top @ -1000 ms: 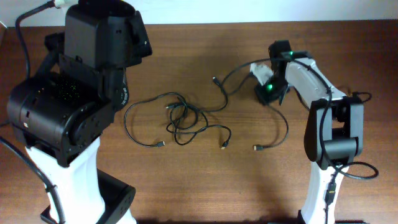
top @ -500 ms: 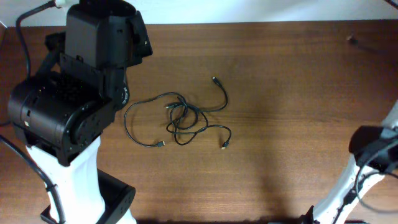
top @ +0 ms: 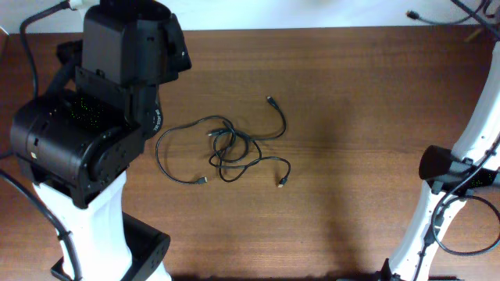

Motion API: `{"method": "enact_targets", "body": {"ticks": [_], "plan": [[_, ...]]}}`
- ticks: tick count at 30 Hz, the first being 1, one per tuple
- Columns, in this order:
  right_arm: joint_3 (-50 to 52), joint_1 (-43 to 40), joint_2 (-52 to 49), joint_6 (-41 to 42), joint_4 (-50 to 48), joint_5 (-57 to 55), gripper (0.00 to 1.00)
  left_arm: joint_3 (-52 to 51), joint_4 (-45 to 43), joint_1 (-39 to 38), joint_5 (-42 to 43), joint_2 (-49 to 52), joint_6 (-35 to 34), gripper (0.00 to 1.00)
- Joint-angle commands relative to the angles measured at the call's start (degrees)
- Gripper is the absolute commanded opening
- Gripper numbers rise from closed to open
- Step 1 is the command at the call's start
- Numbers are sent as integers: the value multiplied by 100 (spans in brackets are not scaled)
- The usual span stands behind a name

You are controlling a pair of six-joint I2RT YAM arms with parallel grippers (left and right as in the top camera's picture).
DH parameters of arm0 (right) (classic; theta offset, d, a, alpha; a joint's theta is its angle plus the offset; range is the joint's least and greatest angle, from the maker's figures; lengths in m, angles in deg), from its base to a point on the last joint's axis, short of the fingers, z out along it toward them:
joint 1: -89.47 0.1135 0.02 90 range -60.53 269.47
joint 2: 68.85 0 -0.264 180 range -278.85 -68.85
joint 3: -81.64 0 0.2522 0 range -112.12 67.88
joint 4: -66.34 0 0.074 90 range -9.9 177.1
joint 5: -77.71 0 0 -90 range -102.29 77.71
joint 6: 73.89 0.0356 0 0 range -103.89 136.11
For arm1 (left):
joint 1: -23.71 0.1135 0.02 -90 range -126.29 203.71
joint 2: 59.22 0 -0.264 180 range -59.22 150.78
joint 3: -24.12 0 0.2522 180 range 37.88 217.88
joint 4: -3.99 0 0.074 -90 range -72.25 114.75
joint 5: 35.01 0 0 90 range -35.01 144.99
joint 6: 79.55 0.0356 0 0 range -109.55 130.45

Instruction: Untangle cables

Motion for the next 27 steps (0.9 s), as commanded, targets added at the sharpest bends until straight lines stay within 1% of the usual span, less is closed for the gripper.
{"method": "enact_targets", "body": {"ticks": [1,3,6,8,9,11,12,13,14,16,18,19,20,21,22,23,25,27], "plan": [[820,-37,-140,92,-310,195,4,-13,0,20,-214,-33,-31,99],[1510,-162,-140,90,-616,190,4,-13,0,20,-214,-33,-28,99],[2900,-424,-140,90,-1285,179,4,-13,0,20,-216,-33,-28,99],[3473,-490,-140,90,-1606,90,4,-13,2,20,-212,-33,-28,99],[3775,-505,-140,85,-1727,-195,4,-13,0,20,-214,-33,-28,99],[4081,-564,-146,20,-1799,-566,4,-13,2,20,-212,-33,-28,99],[4151,-584,-146,22,-1803,-566,4,-13,2,20,-214,-33,-31,99],[4194,-605,-166,33,-1799,-568,43,-13,0,20,-208,-26,-31,99],[4194,-605,-181,76,-1790,-568,99,-13,2,20,-208,-26,-31,99],[4111,-605,-175,66,-1679,-581,99,-13,2,20,-210,-26,-28,99],[3679,-592,-127,66,-1207,-841,99,-13,2,20,-212,-26,-28,99],[3093,-588,-68,68,-643,-868,99,-13,0,20,-212,-26,-28,99],[2719,-590,-48,72,-304,-870,99,-13,2,20,-214,-26,-28,99],[1882,-560,-33,199,382,-863,99,-17,0,20,-212,-26,-28,99],[1342,-496,-33,197,710,-866,99,-50,2,20,-214,-26,-28,99],[1021,-407,-31,188,975,-837,99,-122,0,20,-214,-26,-28,99],[929,-160,-31,129,1327,-802,99,-323,0,20,-216,-26,-28,99],[927,203,-31,131,1829,-498,99,-483,-31,20,-413,-26,-31,99]]}}
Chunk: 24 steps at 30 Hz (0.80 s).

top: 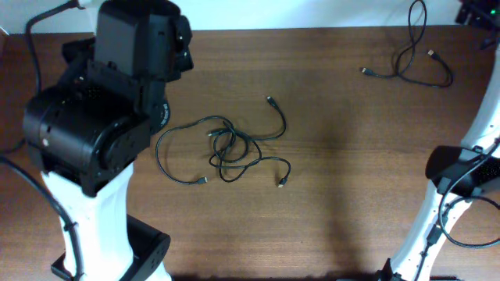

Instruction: Untangle cables

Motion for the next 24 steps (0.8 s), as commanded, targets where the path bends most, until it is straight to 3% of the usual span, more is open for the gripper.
{"method": "enact_targets", "body": {"ticks": [1,5,8,10,11,12,13,15,16,17,19,20,24], "plan": [[-46,612,68,7,457,538,99,-149,-50,20,-304,-26,-31,99],[-68,2085,343,-164,1421,938,99,-149,-177,20,-468,-39,-28,99],[-629,2677,2006,-284,426,299,99,-149,-199,20,-544,-39,-26,99],[-498,2763,2765,-557,529,494,99,-149,-157,20,-557,-39,-26,99],[251,2465,3335,-549,586,608,99,-149,-160,20,-557,-39,-28,99],[1845,2302,4170,-557,-214,684,99,-149,-160,20,-557,-39,-26,99],[2717,2243,4618,-557,-686,682,99,-149,-131,20,-555,-39,-26,99],[7031,2214,6653,-90,-3543,898,99,-149,11,20,-525,-39,35,99],[7866,2218,6913,345,-4332,953,99,-149,11,20,-522,-39,35,99],[8430,2304,7025,492,-4837,1169,99,-149,11,20,-533,-39,37,99],[8950,2413,6841,1403,-4551,2035,99,-149,11,20,-542,-39,37,99],[9252,2656,6645,1447,-4562,2323,99,-149,-9,20,-726,-39,37,98],[9676,4701,5370,1421,-4708,2332,99,-149,2,20,-1792,-258,-337,99]]}}
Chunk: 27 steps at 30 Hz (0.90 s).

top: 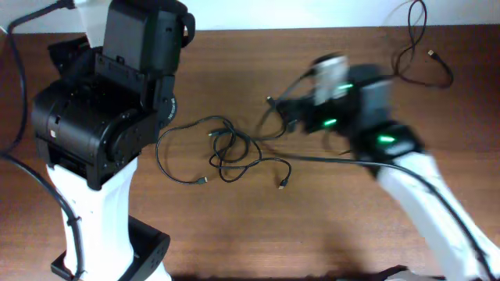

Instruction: Untangle cables

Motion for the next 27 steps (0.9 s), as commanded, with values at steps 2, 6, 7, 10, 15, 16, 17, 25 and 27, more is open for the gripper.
{"method": "enact_targets", "body": {"ticks": [2,6,7,10,15,16,17,25,27], "plan": [[42,1534,-1049,-625,-461,179,99,4,2,15,-704,-542,-286,99],[44,1810,-1521,-2997,584,400,99,4,2,15,-704,-796,-238,99],[44,1810,-1521,-3366,868,396,99,4,4,15,-704,-796,-238,99],[44,1816,-1537,-3528,855,431,99,4,2,15,-614,-796,-229,99],[42,2081,-1902,-3515,426,568,100,4,2,15,-592,-796,-192,99],[42,2085,-2033,-3501,369,568,100,4,4,15,-592,-796,-192,99],[42,2083,-2223,-3499,348,568,99,4,4,15,-597,-796,-192,99],[-667,2100,-2267,-3198,892,544,4,4,2,15,-592,-796,-173,99],[-1895,2100,-2146,-3362,1827,522,4,4,4,15,-592,-796,-173,99]]}}
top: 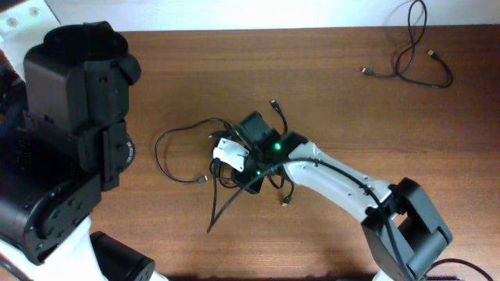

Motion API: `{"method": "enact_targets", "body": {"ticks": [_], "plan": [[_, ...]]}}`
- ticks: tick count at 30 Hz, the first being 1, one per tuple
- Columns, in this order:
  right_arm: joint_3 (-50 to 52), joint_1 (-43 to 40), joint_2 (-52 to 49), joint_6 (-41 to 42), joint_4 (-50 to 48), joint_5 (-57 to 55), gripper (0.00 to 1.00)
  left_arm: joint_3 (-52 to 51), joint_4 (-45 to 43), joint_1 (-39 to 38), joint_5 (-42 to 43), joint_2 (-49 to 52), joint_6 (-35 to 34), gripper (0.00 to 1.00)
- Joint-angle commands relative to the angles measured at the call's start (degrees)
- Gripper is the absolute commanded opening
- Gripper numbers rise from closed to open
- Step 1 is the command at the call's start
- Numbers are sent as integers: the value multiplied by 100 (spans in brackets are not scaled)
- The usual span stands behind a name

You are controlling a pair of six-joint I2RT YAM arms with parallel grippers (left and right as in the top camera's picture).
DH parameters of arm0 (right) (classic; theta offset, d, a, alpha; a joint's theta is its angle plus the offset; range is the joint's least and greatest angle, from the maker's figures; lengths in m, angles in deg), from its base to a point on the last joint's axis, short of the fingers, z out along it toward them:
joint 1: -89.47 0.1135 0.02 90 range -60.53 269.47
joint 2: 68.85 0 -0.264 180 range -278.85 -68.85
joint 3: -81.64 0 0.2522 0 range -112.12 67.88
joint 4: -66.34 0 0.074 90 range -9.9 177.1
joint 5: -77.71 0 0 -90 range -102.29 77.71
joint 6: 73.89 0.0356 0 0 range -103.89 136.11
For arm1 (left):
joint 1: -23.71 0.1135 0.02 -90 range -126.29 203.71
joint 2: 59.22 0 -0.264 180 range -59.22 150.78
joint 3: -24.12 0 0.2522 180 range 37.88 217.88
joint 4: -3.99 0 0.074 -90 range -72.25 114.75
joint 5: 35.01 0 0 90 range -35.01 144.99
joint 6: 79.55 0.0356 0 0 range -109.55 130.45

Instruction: Untangle cables

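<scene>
A tangle of thin black cables lies mid-table; its loop bulges left and connector ends point out at the upper right and lower right. My right gripper is down on the knot's middle, its black and white head covering the fingers. One dark strand runs from under the head toward the front. The left arm fills the left side, with its gripper out of sight.
A second, separate black cable lies in a loose loop at the far right corner. The right arm's white link crosses the table from its base at the front right.
The right arm was a blur above and right of the tangle; now its head sits on the knot. The lower right connector lies nearer the front, and a strand now points frontward. The left arm shifted left.
At first the tangle lay untouched with the right arm folded at the right edge. Then a separate cable lay at the far right corner. After that the right arm reached over the table, and now it is on the knot.
</scene>
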Motion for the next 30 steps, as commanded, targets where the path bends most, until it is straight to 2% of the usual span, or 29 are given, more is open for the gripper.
{"method": "enact_targets", "body": {"ticks": [1,3,5,6,7,12,20,24,26,27,28,29,30], "plan": [[-1753,39,214,-105,796,-37,4,4,7,15,-13,17,13,99],[-1871,42,118,-109,693,-160,13,4,9,15,142,17,103,99],[-1694,61,-291,-101,785,-122,13,4,7,15,262,17,249,99],[-1687,103,-501,-101,887,-55,18,4,7,15,262,17,249,99],[-1687,267,-914,-101,1060,55,67,4,9,15,260,17,249,99],[-1687,651,-1303,-127,1075,-15,62,4,9,15,260,17,249,99],[-1248,614,-1482,-254,1032,-831,54,4,9,15,262,17,251,99],[-1248,402,-1482,-254,1032,-892,56,4,9,15,264,15,251,99],[-1246,258,-1482,-251,1032,-866,52,4,9,15,310,17,254,99],[-1241,225,-1482,-251,1034,-850,48,4,9,15,372,17,297,99],[-1241,227,-1482,-251,1032,-846,28,4,9,15,369,17,297,99],[-1239,232,-1482,-251,1032,-822,20,4,9,15,369,15,297,99],[-1239,232,-1482,-254,1032,-761,20,4,9,15,369,17,297,99]]}}
